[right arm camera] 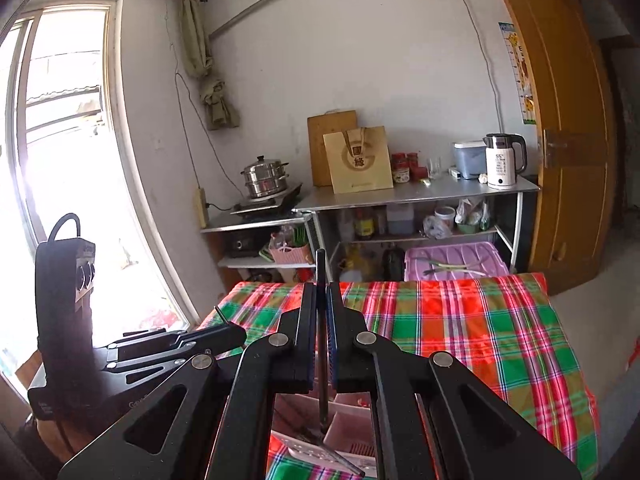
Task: Organize utensils
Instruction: 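Open the left tool over the pink basket while the right tool releases its black chopstick in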
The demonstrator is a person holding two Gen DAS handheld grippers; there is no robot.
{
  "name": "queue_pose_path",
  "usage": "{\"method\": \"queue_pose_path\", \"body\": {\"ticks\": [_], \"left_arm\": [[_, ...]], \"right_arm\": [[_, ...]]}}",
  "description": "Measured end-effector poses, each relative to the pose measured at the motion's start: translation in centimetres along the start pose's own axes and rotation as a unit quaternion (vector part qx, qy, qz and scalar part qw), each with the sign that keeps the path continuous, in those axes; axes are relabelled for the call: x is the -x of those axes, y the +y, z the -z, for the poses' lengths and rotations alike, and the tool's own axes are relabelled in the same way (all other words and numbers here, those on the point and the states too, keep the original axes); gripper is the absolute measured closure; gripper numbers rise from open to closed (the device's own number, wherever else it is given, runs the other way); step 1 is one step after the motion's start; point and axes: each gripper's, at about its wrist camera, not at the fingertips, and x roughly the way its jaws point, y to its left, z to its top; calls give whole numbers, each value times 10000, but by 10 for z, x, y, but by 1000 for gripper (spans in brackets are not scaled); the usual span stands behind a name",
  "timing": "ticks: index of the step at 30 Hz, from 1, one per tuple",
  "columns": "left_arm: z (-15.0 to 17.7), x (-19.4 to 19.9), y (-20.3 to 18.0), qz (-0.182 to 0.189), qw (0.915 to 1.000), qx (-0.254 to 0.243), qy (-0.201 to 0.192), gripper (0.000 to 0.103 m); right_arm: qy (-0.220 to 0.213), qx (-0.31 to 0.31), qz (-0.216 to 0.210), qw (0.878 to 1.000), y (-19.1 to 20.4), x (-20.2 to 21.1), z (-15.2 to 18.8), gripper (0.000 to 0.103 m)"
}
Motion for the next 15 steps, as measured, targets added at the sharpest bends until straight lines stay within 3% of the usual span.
{"method": "queue_pose_path", "body": {"ticks": [8,15], "left_arm": [[15,-16,7,-75,9996,97,254,99],[15,1,13,-183,9994,265,93,93]], "right_arm": [[562,-2,17,9984,-6,-18,19,98],[422,10,75,9991,-7,2,17,92]]}}
